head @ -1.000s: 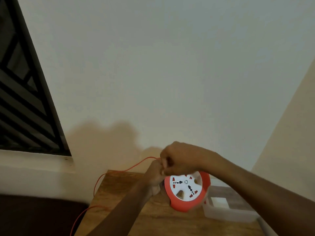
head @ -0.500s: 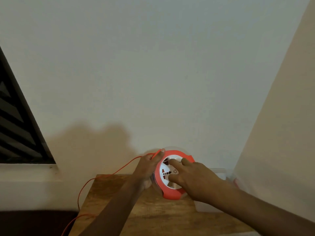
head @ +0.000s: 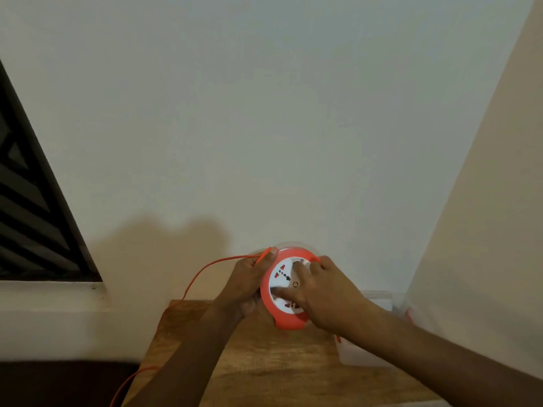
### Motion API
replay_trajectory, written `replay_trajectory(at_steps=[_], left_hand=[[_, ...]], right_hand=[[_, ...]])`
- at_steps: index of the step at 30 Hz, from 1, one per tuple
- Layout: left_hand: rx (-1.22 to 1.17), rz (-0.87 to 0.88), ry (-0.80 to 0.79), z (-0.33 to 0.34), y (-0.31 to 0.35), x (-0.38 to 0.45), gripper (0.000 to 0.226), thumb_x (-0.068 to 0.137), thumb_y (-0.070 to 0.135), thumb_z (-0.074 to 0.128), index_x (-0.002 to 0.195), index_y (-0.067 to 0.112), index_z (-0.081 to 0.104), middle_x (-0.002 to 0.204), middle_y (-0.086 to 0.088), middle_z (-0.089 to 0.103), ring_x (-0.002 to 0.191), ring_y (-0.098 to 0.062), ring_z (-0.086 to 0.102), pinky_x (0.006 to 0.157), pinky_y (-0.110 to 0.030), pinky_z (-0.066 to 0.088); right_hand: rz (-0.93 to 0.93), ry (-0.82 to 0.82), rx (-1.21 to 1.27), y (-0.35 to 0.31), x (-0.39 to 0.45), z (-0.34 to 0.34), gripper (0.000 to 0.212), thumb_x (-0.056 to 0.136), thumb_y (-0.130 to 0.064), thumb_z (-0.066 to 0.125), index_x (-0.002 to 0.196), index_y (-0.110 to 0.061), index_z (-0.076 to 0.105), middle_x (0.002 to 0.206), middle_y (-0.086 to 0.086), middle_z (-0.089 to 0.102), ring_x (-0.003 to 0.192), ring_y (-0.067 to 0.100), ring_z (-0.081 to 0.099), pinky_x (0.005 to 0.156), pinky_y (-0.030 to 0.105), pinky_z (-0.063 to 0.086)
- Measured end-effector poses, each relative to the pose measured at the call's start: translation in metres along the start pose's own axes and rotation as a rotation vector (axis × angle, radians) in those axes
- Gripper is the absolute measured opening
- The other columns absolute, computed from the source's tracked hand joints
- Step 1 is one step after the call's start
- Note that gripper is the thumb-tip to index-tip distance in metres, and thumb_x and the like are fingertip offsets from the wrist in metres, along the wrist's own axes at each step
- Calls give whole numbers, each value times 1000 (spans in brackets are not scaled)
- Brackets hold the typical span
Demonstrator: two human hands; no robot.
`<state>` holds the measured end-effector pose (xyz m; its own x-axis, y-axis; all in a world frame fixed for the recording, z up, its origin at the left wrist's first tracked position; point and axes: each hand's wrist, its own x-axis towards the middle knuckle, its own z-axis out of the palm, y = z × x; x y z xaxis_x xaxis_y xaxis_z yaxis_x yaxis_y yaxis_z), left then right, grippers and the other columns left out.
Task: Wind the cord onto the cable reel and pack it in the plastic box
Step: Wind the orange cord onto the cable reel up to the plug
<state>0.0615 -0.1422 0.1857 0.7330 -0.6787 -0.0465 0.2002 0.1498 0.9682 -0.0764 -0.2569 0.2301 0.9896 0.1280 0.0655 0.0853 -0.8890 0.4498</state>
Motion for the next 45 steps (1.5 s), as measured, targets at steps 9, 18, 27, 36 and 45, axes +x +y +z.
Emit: replay_trajectory(at_steps=[9,18,27,36,45], left_hand=[[-14,24,57,-5,7,5,52,75,53,72,112,16,75,103,-12,82,85,-33,81,64,-37,66],[-87,42,64,-4,2,6,47,74,53,74,107,19,79,103,-12,83,86,-32,81,64,-37,65],[18,48,209,7,1,6,31,94,38,70,107,11,79,98,-11,83,84,-31,81,68,-39,66],[43,12,129,-8,-2,3,49,84,51,71,114,12,74,99,-9,83,84,-31,81,67,-35,65],[67,21,103,-8,0,5,50,80,56,71,113,18,74,97,-2,84,83,-26,81,62,-30,64]], right_hand=[[118,-28,16,2,17,-1,83,89,-38,64,151,-34,10,137,22,48,117,40,54,107,52,28],[284,116,161,-2,21,13,70,89,-54,51,149,-28,25,128,11,63,106,33,64,101,49,40],[861,254,935,-28,27,20,58,92,-57,47,138,-22,47,129,3,63,111,23,62,91,34,49],[296,217,524,-19,10,17,42,86,-30,64,128,-31,59,144,7,47,129,30,44,101,47,41],[421,39,363,-28,22,23,67,91,-49,54,148,-42,20,150,15,34,134,38,34,107,49,35]])
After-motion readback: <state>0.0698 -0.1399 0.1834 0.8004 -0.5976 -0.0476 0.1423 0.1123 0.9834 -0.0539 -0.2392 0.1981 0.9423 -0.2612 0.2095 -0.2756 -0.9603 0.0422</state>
